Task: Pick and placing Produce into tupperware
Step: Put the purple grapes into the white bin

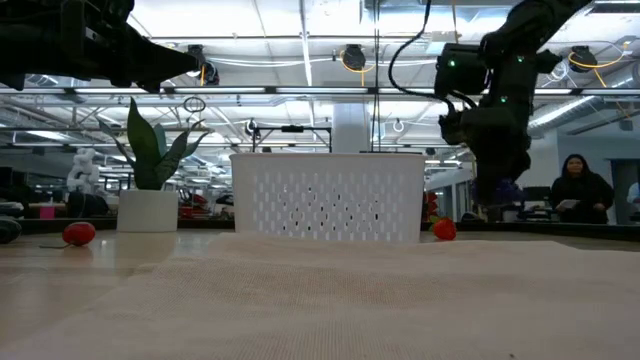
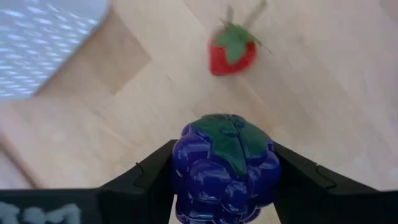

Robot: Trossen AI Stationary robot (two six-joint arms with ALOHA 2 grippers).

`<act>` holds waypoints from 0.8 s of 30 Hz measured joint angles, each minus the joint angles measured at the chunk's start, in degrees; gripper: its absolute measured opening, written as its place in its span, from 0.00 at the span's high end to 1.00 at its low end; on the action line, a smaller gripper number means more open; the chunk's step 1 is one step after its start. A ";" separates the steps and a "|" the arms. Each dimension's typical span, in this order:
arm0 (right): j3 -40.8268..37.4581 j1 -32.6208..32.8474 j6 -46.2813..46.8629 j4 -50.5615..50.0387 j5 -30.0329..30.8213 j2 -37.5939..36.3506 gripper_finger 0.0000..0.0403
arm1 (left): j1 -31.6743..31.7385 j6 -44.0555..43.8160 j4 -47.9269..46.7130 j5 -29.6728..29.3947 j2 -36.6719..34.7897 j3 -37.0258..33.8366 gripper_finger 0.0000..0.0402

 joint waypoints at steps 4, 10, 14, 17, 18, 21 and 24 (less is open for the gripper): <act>3.90 2.07 -0.68 -2.74 -0.02 -0.02 0.51 | -0.02 0.00 0.00 0.00 0.00 0.00 0.92; 10.22 5.95 -1.10 -5.10 -0.02 -0.06 0.50 | -0.02 -0.18 0.00 0.39 0.02 0.00 0.92; 13.10 7.80 -1.44 -5.36 -0.02 -0.06 0.50 | -0.02 -0.02 0.00 0.42 0.00 0.00 0.92; 14.38 8.51 -1.44 -6.31 -0.02 -0.06 0.50 | -0.02 -0.02 0.00 0.42 0.02 0.00 0.92; 14.75 8.60 -1.44 -6.91 -0.04 -0.06 0.50 | -0.02 -0.02 0.00 0.42 0.00 0.00 0.92; 16.08 8.81 -1.44 -9.78 -0.02 -0.06 0.50 | -0.02 -0.02 0.00 0.42 0.01 0.00 0.92; 17.32 8.81 -1.22 -12.91 0.03 -0.06 0.50 | -0.02 -0.02 0.02 0.42 0.00 0.00 0.92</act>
